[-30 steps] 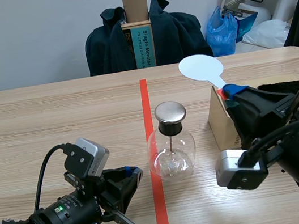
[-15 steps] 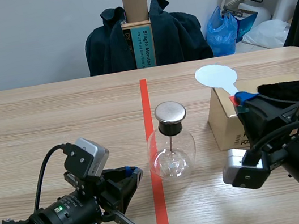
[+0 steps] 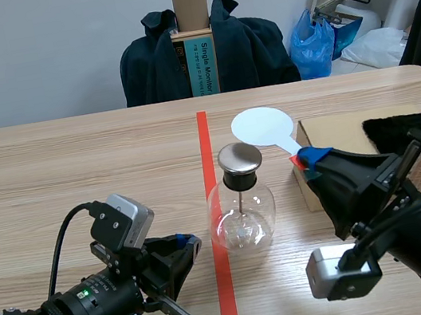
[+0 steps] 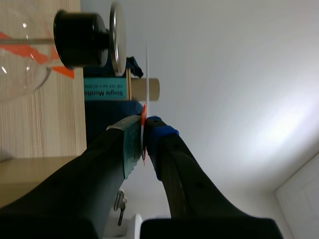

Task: Do the electroscope experiment.
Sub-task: 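Move the plate toward and away from the electroscope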

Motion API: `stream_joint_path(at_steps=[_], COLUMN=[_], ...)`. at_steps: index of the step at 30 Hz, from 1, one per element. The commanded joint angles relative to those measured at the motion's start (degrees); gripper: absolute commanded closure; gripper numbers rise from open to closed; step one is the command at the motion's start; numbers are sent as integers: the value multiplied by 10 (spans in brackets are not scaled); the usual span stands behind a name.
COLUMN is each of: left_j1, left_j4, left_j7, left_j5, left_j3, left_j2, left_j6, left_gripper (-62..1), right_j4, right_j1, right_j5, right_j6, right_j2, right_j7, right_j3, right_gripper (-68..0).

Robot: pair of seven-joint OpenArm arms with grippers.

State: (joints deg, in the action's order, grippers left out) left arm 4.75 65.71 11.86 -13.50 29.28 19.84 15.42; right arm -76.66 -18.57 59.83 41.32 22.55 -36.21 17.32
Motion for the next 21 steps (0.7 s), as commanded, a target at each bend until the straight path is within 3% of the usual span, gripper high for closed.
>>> stream_joint_path(at_steps=[1, 12, 21], left_j1=[-8, -8, -8], left_j4=[8, 8, 8], left_j7=[7, 6, 6], left_j5=[-4, -3, -3], left_j3=[-3, -3, -3], left_j2=[-5, -6, -6], left_j6=[1, 1, 1], left_gripper=[-29, -29, -29], right_j4=[-12, -12, -12], right_j1=[13, 13, 13], right_j5=[-4, -4, -4], right_j6=[6, 6, 6], right_j2=[6, 6, 6], right_j7=[-12, -73, -73], right_j3=[-9, -9, -9], right_gripper=[-8, -8, -8])
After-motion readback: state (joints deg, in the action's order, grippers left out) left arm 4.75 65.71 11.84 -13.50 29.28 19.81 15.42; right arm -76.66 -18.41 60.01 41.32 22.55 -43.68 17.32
